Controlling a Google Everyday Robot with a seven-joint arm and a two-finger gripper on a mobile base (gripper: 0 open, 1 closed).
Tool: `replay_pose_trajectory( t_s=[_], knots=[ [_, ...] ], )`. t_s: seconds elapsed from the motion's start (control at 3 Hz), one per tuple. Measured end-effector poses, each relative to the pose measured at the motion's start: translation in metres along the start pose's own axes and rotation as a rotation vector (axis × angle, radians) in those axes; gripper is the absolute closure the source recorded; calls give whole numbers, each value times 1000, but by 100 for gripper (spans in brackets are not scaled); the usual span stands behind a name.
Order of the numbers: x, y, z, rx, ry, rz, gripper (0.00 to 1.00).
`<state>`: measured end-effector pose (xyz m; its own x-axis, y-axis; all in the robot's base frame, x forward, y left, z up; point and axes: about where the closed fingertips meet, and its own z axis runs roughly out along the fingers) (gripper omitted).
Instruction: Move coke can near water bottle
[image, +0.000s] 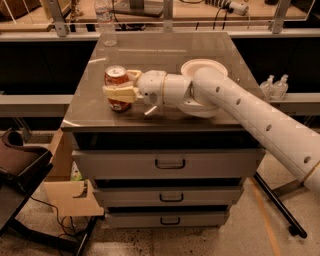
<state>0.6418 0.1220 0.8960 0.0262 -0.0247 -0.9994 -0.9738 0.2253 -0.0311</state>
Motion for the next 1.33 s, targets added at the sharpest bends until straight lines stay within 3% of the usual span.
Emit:
replay_pose_trajectory(
  t_s=[0.33, 0.67, 1.0, 1.33],
  knots=[
    [-21, -13, -7, 17, 29, 2, 100],
    [-67, -40, -13, 35, 96, -8, 100],
    [-77, -74, -2, 21, 175, 45, 100],
    [-54, -120, 13, 40, 256, 126, 100]
  ],
)
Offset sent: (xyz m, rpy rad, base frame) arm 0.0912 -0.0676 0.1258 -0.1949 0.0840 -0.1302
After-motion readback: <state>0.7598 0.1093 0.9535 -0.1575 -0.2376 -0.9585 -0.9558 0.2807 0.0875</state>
